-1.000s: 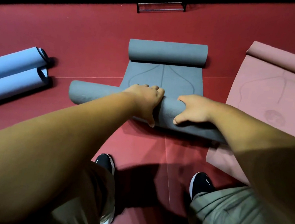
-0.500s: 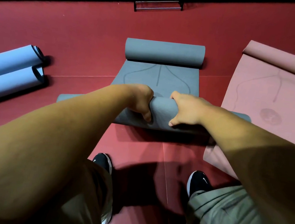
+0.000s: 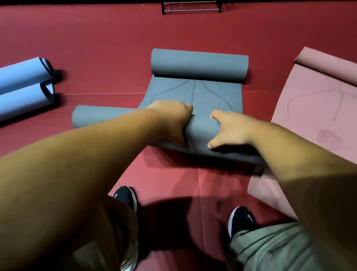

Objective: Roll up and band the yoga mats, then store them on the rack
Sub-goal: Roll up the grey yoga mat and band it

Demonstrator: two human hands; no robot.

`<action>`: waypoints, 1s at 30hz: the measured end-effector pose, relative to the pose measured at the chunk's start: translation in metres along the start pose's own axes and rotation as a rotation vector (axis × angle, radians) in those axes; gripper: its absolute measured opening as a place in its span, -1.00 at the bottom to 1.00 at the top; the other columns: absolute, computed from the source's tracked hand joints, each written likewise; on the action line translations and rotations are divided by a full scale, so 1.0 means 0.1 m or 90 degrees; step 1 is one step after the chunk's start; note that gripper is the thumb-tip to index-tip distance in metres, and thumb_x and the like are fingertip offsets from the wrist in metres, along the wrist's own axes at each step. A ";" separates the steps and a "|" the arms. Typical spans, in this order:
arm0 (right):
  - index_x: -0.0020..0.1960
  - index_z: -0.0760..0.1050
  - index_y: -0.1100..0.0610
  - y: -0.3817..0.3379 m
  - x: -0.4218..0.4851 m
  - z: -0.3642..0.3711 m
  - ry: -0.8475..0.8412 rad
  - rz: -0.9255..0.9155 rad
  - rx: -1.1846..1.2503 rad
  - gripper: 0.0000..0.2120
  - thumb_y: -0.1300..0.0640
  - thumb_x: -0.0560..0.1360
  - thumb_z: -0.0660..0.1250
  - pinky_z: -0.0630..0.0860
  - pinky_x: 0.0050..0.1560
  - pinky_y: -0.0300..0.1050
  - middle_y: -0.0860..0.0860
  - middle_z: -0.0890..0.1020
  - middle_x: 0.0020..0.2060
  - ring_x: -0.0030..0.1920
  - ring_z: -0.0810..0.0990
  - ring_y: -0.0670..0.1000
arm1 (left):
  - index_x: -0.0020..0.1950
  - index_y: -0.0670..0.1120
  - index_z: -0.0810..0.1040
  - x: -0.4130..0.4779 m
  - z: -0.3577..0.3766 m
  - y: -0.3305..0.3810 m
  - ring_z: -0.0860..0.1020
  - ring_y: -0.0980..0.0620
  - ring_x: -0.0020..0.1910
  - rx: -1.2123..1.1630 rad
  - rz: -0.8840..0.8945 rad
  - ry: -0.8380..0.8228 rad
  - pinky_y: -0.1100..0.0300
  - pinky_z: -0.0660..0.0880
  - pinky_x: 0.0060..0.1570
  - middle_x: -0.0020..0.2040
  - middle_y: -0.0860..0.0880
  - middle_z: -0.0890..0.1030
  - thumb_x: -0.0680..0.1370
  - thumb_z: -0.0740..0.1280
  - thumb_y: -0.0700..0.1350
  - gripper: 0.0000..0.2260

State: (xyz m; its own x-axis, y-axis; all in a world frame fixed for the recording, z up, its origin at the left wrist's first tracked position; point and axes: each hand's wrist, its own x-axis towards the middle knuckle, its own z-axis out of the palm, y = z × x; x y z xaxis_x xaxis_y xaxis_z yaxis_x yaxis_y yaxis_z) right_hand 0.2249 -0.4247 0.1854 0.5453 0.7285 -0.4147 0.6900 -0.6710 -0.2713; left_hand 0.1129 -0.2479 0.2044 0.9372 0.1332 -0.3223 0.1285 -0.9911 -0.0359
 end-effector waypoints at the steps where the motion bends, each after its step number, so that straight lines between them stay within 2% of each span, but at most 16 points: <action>1: 0.47 0.36 -0.02 -0.01 0.00 0.01 0.026 -0.007 -0.023 -0.15 -0.21 0.29 0.62 0.54 0.23 0.05 0.02 0.60 0.31 0.24 0.59 0.14 | 0.08 -0.03 0.34 0.01 -0.01 -0.02 0.50 -0.14 -0.06 -0.015 -0.010 -0.011 0.05 0.44 -0.13 -0.05 0.00 0.47 0.37 0.61 0.13 -0.45; 3: 0.51 0.30 -0.04 -0.03 0.01 0.04 0.079 -0.021 -0.103 -0.07 -0.31 0.27 0.58 0.46 0.31 0.12 0.01 0.52 0.41 0.36 0.53 0.17 | 0.10 -0.05 0.44 0.02 -0.03 -0.06 0.53 -0.15 -0.02 -0.045 -0.030 -0.031 0.05 0.51 -0.09 -0.01 -0.04 0.53 0.34 0.63 0.14 -0.47; 5: 0.50 0.28 -0.05 -0.05 0.00 0.07 0.116 -0.020 -0.156 -0.03 -0.37 0.24 0.59 0.41 0.30 0.17 0.01 0.48 0.41 0.36 0.49 0.20 | 0.13 -0.08 0.55 0.05 -0.03 -0.09 0.58 -0.16 0.03 -0.073 -0.046 -0.048 0.05 0.57 -0.03 0.04 -0.08 0.61 0.32 0.64 0.16 -0.46; 8: 0.45 0.31 -0.04 -0.08 -0.01 0.10 0.123 -0.006 -0.156 -0.08 -0.34 0.25 0.61 0.42 0.26 0.20 0.01 0.53 0.38 0.33 0.52 0.22 | 0.14 -0.09 0.62 0.07 -0.01 -0.09 0.58 -0.14 0.00 -0.088 -0.058 -0.078 0.09 0.56 -0.04 0.05 -0.11 0.65 0.32 0.63 0.17 -0.47; 12: 0.38 0.38 -0.03 -0.06 -0.01 0.03 0.082 0.016 -0.108 -0.23 -0.24 0.29 0.57 0.46 0.19 0.13 0.01 0.62 0.29 0.30 0.59 0.19 | 0.18 -0.06 0.53 0.05 0.00 -0.02 0.56 -0.16 0.03 -0.062 -0.045 -0.054 0.05 0.55 -0.03 0.13 -0.10 0.63 0.33 0.59 0.16 -0.45; 15: 0.34 0.44 -0.01 -0.01 -0.03 0.00 0.054 0.028 -0.060 -0.24 -0.22 0.22 0.56 0.57 0.15 0.06 0.05 0.65 0.23 0.18 0.62 0.19 | 0.24 -0.03 0.41 0.01 0.01 0.02 0.60 -0.17 0.18 0.011 -0.011 0.000 0.03 0.45 -0.06 0.22 -0.06 0.60 0.35 0.56 0.24 -0.37; 18: 0.32 0.48 0.04 0.03 -0.03 -0.01 0.030 0.032 -0.023 -0.27 -0.19 0.24 0.60 0.58 0.09 -0.01 0.07 0.66 0.18 0.10 0.61 0.16 | 0.29 -0.03 0.35 -0.01 0.06 0.05 0.57 -0.14 0.25 0.090 0.015 0.049 -0.01 0.41 -0.07 0.28 -0.02 0.54 0.30 0.61 0.31 -0.23; 20: 0.36 0.48 0.04 0.03 -0.05 -0.01 0.021 0.034 -0.008 -0.24 -0.17 0.26 0.62 0.58 0.11 -0.02 0.06 0.66 0.19 0.11 0.61 0.14 | 0.28 -0.05 0.35 -0.01 0.06 0.08 0.57 -0.16 0.24 0.099 0.011 0.061 -0.02 0.41 -0.10 0.27 -0.04 0.54 0.30 0.63 0.29 -0.23; 22: 0.40 0.46 0.03 0.03 -0.06 -0.02 0.014 0.035 -0.003 -0.20 -0.18 0.26 0.64 0.58 0.17 0.00 0.07 0.65 0.23 0.15 0.61 0.14 | 0.18 -0.05 0.34 0.01 0.05 0.08 0.60 -0.18 0.17 0.063 0.005 0.054 0.00 0.41 -0.12 0.21 -0.06 0.57 0.34 0.62 0.22 -0.34; 24: 0.47 0.41 0.03 0.01 -0.07 -0.03 0.013 0.026 -0.009 -0.12 -0.21 0.27 0.65 0.56 0.24 0.05 0.07 0.62 0.31 0.24 0.60 0.16 | 0.09 -0.04 0.30 0.02 0.03 0.06 0.60 -0.18 0.05 0.022 -0.002 0.034 0.03 0.43 -0.13 0.13 -0.06 0.58 0.35 0.62 0.16 -0.40; 27: 0.53 0.31 -0.03 -0.03 -0.08 0.00 0.058 0.013 -0.079 -0.04 -0.33 0.27 0.60 0.45 0.35 0.13 0.02 0.51 0.43 0.39 0.50 0.17 | 0.07 -0.04 0.32 0.04 0.01 -0.01 0.49 -0.14 -0.08 -0.024 -0.026 0.002 0.03 0.46 -0.13 0.02 -0.04 0.53 0.34 0.62 0.12 -0.42; 30: 0.53 0.26 -0.05 -0.07 -0.09 0.05 0.118 0.009 -0.150 0.04 -0.40 0.22 0.60 0.39 0.34 0.20 0.03 0.46 0.41 0.38 0.46 0.20 | 0.09 -0.03 0.40 0.08 -0.01 -0.08 0.54 -0.16 -0.01 -0.067 -0.041 -0.018 0.05 0.50 -0.08 0.09 -0.08 0.60 0.31 0.64 0.16 -0.42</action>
State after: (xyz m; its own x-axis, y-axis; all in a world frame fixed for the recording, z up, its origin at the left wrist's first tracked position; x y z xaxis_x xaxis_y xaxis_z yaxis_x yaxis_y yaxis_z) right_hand 0.2130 -0.4271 0.1871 0.6183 0.7465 -0.2461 0.7613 -0.6466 -0.0486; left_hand 0.1197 -0.2392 0.2028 0.9168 0.1943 -0.3490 0.2224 -0.9741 0.0420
